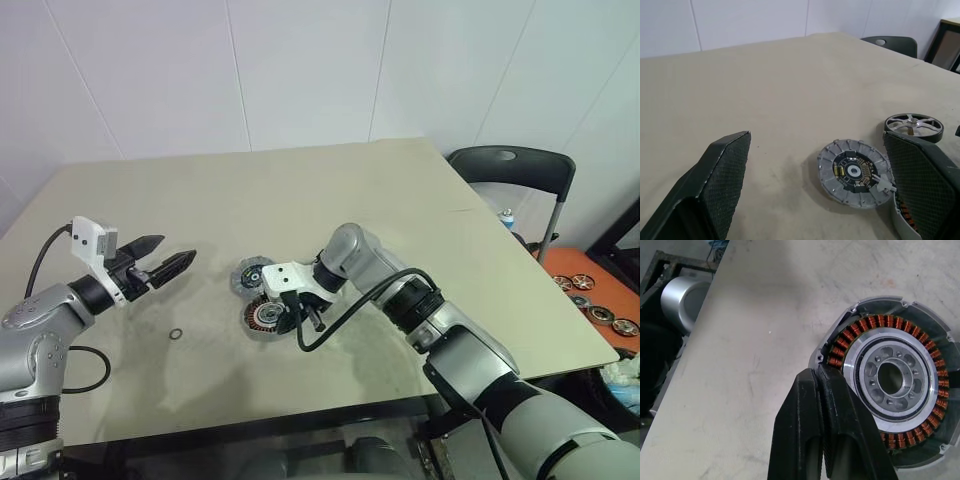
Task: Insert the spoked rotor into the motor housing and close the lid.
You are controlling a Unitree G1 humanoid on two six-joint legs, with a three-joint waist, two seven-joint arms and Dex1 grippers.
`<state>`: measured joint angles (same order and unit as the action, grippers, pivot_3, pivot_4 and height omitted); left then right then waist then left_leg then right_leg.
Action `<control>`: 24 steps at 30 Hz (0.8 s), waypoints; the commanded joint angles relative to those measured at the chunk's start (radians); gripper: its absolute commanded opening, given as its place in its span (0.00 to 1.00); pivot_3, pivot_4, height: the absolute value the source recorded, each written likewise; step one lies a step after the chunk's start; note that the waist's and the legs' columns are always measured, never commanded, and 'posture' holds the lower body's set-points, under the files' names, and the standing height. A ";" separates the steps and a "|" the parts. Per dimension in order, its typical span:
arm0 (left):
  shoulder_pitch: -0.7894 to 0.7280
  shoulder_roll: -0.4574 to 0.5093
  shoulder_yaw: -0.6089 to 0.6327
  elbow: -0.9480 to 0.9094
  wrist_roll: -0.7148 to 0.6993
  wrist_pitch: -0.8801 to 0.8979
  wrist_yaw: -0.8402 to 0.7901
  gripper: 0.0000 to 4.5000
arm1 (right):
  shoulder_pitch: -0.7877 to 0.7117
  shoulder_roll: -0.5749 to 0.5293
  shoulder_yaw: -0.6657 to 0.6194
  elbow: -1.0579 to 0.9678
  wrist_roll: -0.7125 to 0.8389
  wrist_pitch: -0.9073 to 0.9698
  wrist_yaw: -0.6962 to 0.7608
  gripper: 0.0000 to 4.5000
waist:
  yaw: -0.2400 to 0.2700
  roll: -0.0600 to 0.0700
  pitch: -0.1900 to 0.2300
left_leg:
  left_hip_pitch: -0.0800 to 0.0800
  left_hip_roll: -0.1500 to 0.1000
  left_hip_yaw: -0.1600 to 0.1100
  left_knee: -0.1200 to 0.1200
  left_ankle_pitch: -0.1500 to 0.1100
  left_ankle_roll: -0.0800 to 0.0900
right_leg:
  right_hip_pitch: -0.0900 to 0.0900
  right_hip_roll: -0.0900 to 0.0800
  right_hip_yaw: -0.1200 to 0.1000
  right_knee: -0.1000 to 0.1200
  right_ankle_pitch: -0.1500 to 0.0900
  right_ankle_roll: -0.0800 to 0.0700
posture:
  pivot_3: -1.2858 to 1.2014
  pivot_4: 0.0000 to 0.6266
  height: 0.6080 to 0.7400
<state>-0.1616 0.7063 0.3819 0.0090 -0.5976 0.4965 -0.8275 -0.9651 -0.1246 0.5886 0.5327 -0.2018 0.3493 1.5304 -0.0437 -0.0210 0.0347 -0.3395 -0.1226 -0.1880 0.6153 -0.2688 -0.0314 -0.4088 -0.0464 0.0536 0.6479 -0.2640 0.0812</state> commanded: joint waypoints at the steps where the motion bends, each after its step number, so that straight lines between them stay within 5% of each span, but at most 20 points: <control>1: -0.020 0.016 0.010 -0.018 0.000 -0.006 -0.003 1.00 | -0.012 0.008 -0.006 -0.017 0.020 -0.031 -0.026 0.01 | 0.000 0.000 0.000 | 0.000 0.000 0.000 0.000 0.000 0.000 | 0.000 0.000 0.000 0.000 0.000 0.000 | 0.52 0.00 1.00; 8: -0.015 0.016 0.012 -0.016 0.001 -0.011 -0.001 1.00 | -0.023 -0.002 0.000 -0.007 0.031 -0.090 -0.012 0.01 | 0.000 0.000 0.000 | 0.000 0.000 0.000 0.000 0.000 0.000 | 0.000 0.000 0.000 0.000 0.000 0.000 | 0.52 0.00 1.00; 13: -0.017 0.017 0.013 -0.014 0.000 -0.012 -0.003 1.00 | -0.033 0.002 0.000 0.014 0.025 -0.085 -0.035 0.27 | 0.000 0.000 0.000 | 0.000 0.000 0.000 0.000 0.000 0.000 | 0.000 0.000 0.000 0.000 0.000 0.000 | 0.52 0.00 1.00; 24: -0.024 0.024 0.014 -0.030 -0.018 0.006 -0.015 1.00 | -0.094 -0.033 -0.037 0.022 0.074 -0.113 0.018 0.27 | 0.001 0.000 0.000 | 0.000 0.000 0.000 0.000 0.000 0.000 | 0.000 0.000 0.000 0.000 0.000 0.000 | 0.52 0.00 1.00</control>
<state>-0.1624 0.7077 0.3781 0.0086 -0.5991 0.4978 -0.8310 -1.0048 -0.1499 0.5988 0.5730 -0.1676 0.2628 1.5301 -0.0428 -0.0210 0.0347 -0.3396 -0.1227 -0.1880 0.6155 -0.2688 -0.0314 -0.4086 -0.0465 0.0536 0.6477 -0.2639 0.0812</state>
